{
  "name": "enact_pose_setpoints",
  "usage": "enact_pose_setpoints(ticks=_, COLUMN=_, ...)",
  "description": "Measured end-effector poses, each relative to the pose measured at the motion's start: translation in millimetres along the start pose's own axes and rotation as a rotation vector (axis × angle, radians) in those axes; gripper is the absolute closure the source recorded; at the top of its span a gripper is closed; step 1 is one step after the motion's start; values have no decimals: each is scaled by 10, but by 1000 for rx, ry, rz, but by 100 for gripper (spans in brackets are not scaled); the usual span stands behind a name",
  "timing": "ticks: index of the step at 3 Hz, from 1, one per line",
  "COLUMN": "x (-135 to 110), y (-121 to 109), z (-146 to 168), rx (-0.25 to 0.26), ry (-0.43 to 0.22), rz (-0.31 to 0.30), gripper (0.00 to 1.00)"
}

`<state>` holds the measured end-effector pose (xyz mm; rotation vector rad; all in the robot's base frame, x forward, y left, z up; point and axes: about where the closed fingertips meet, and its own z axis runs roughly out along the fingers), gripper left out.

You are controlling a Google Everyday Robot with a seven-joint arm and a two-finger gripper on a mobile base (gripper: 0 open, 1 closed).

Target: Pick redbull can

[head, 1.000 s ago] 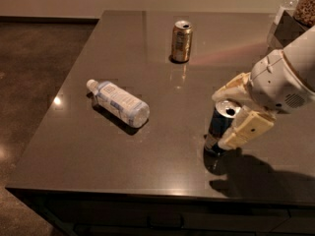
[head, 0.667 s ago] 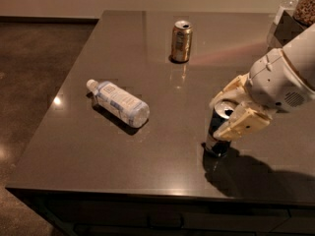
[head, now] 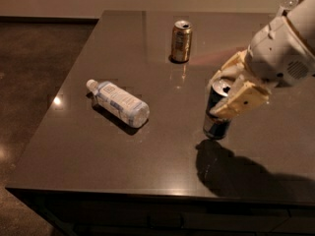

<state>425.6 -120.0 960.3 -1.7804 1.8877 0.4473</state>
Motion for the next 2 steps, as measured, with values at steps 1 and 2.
enact_pose_setpoints(ticks=1, x=-403, y=-223, z=-316, rx=27, ry=-25, rz=-3, gripper=100)
enact_pose_setpoints(ticks=2, x=-404, y=-223, z=-313, rx=27, ry=-25, rz=-3, gripper=100)
